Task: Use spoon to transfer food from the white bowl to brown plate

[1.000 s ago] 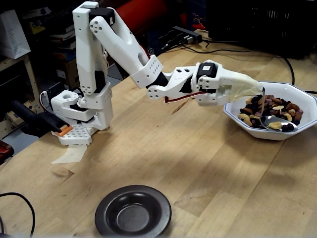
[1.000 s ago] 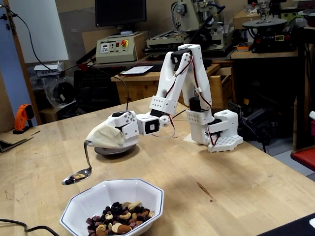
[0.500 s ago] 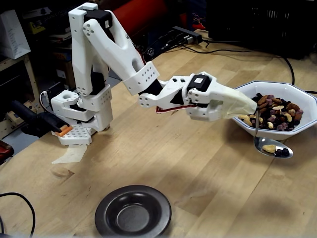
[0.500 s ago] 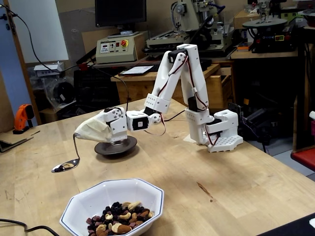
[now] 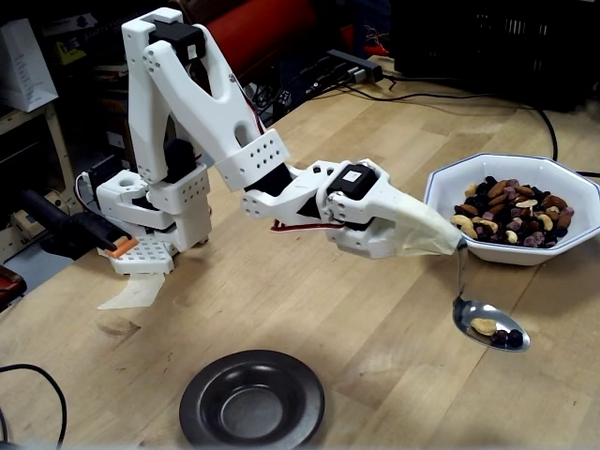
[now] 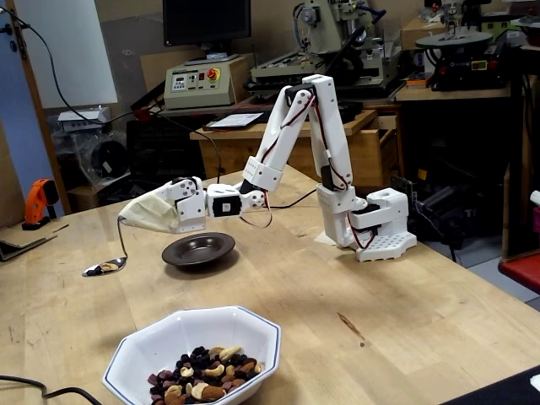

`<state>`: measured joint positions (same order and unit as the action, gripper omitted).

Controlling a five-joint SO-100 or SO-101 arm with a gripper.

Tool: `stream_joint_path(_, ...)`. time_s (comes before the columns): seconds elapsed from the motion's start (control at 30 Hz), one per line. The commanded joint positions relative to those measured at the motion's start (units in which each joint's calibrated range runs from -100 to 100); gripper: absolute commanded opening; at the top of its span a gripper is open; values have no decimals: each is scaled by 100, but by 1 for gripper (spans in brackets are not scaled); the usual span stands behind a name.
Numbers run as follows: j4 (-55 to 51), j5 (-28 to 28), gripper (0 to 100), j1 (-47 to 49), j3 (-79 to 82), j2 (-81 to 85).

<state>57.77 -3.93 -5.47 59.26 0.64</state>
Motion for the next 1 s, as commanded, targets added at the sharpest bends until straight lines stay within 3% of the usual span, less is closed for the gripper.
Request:
stream_joint_path(0.0,136,-15,4,-216,-50,171)
stream_joint_path(0.97,136,-10,4,-2149,-32,162)
